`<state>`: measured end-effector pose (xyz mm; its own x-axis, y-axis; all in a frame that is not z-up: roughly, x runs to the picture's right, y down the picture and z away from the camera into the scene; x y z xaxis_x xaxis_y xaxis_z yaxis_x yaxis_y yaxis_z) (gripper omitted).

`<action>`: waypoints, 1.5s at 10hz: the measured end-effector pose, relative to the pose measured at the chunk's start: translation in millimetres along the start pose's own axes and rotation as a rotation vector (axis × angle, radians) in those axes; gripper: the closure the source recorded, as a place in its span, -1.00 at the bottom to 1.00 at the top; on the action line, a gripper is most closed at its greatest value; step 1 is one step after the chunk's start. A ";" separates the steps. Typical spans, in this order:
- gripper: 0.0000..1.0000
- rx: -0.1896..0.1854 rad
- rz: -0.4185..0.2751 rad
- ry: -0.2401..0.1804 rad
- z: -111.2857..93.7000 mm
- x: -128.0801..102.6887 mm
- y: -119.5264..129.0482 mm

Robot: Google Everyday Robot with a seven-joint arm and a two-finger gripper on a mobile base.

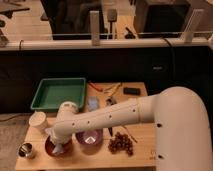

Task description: Wipe red bowl with towel

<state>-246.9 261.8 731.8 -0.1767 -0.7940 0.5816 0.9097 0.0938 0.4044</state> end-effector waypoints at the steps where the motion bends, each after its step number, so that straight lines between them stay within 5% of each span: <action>1: 1.00 -0.001 0.000 -0.001 0.8 0.1 0.6; 5: 1.00 -0.105 -0.001 -0.001 5.7 -0.8 11.5; 7: 1.00 -0.118 0.003 0.002 6.2 3.9 16.6; 10: 1.00 -0.106 -0.025 0.010 11.6 16.6 12.6; 15: 1.00 -0.005 -0.109 -0.020 26.4 22.0 -17.5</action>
<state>-276.7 258.6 756.2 -0.2822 -0.7871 0.5485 0.8864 0.0048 0.4629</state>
